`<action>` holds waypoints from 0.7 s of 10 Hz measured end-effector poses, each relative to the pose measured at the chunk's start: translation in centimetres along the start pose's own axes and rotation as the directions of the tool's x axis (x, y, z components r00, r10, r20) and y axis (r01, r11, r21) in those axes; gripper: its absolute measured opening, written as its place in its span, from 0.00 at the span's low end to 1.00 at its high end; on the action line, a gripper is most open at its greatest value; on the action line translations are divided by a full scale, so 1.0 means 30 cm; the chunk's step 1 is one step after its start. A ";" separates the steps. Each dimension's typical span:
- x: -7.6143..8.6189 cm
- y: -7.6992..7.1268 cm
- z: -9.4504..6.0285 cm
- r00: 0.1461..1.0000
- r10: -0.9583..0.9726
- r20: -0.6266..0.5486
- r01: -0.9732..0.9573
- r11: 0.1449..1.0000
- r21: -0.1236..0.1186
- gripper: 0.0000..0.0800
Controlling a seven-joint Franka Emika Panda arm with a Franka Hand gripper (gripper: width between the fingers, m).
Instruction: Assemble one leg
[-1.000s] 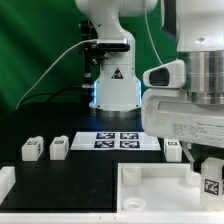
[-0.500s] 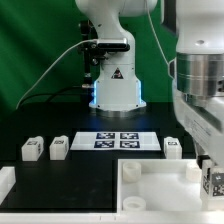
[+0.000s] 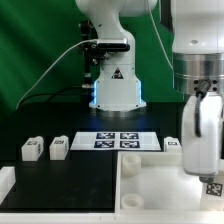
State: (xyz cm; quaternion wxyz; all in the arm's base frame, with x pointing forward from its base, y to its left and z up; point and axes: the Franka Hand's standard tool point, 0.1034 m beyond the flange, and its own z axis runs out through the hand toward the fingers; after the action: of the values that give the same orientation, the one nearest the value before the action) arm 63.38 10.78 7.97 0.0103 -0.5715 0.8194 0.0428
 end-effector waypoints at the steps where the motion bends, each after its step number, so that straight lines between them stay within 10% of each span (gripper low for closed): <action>1: 0.001 0.003 0.004 1.000 0.001 -0.001 -0.001 1.000 -0.002 0.47; 4: -0.003 0.009 0.002 1.000 -0.005 0.000 0.005 1.000 0.000 0.78; 7: -0.022 0.110 -0.034 0.999 -0.036 0.011 0.036 0.999 -0.013 0.81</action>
Offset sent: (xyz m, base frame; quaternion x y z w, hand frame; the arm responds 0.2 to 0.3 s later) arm 0.0000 0.0000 0.0000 0.0000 0.0000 0.0000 1.0000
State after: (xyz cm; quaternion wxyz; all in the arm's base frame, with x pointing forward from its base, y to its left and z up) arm 60.55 12.44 9.21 0.0115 -0.5860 0.8086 0.0512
